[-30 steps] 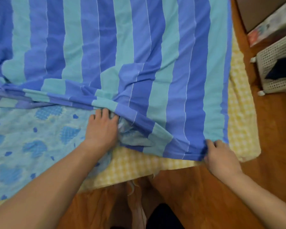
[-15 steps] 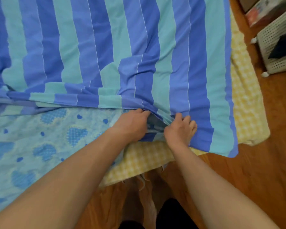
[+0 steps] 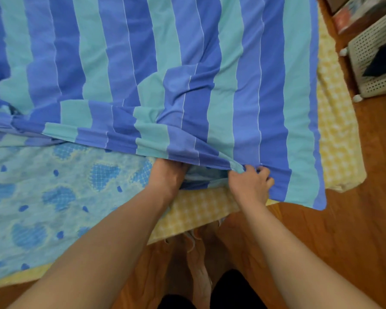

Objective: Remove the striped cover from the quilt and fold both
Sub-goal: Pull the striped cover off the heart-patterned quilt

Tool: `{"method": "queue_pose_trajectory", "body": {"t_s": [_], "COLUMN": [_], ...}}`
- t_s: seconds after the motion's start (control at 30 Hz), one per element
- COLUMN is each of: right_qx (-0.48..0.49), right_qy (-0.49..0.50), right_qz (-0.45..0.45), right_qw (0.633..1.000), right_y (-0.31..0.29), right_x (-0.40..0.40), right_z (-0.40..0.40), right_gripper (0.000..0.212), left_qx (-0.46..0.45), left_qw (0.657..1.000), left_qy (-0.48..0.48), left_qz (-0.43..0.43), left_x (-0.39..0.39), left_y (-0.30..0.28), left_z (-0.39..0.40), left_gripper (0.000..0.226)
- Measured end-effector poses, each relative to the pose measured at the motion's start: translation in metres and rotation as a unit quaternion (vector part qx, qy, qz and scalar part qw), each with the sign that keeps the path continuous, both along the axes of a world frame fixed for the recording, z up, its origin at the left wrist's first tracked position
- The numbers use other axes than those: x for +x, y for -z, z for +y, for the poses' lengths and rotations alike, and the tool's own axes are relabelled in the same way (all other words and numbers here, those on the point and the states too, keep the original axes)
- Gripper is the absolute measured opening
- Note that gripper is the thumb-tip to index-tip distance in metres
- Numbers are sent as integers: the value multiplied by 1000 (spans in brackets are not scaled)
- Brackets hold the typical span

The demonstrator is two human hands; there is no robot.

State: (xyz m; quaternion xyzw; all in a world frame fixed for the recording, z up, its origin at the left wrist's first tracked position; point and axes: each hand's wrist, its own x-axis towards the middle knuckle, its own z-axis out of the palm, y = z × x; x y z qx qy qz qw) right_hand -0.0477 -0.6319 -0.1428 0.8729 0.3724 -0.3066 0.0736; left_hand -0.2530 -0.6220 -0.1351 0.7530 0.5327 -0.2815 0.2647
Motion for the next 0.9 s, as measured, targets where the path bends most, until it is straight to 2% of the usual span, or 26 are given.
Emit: {"method": "queue_pose_trajectory", "body": {"t_s": [0.03, 0.1, 0.13, 0.2, 0.27, 0.37, 0.47, 0.53, 0.67, 0.73, 0.8, 0.9], "right_qx": [-2, -2, 5, 31, 59, 114, 224, 254, 195, 165, 132, 110], "right_qy": [2, 0, -6, -28, -46, -47, -108, -129, 0, 10, -16, -87], "right_qz": [4, 1, -4, 0, 24, 32, -30, -72, -49, -25, 11, 100], "right_qw": [1000, 1000, 1000, 999, 997, 992, 968, 956, 980, 986, 991, 985], "right_y": [0, 0, -1, -2, -5, -12, -29, -37, -34, -25, -17, -7], "right_x": [-2, -6, -7, -10, -16, -29, -36, -29, -1, 3, -5, -39], "right_z": [1, 4, 7, 13, 19, 18, -10, -31, -20, 5, 30, 48], "right_gripper": [52, 47, 45, 39, 36, 35, 49, 53, 54, 53, 55, 58], "left_qx": [33, 124, 149, 213, 283, 339, 358, 354, 364, 367, 340, 217], "left_qw": [997, 990, 981, 966, 952, 931, 915, 902, 884, 890, 892, 884], "left_qy": [17, 69, 119, 143, 107, -2, -111, -193, -216, -233, -296, -393], "left_qz": [61, 24, 44, 14, -54, -132, -148, -158, -199, -139, -32, 131], "left_x": [-2, 3, 3, 2, 2, 9, 2, -13, -71, -127, -191, -221], "left_y": [-2, 3, 6, -4, -11, -46, -85, -112, -136, -131, -114, -84], "left_z": [-1, -5, -8, -10, -18, -25, -18, -9, -20, -34, -41, -45], "left_gripper": [37, 47, 50, 30, 12, 16, 12, 12, 12, 16, 23, 40]}}
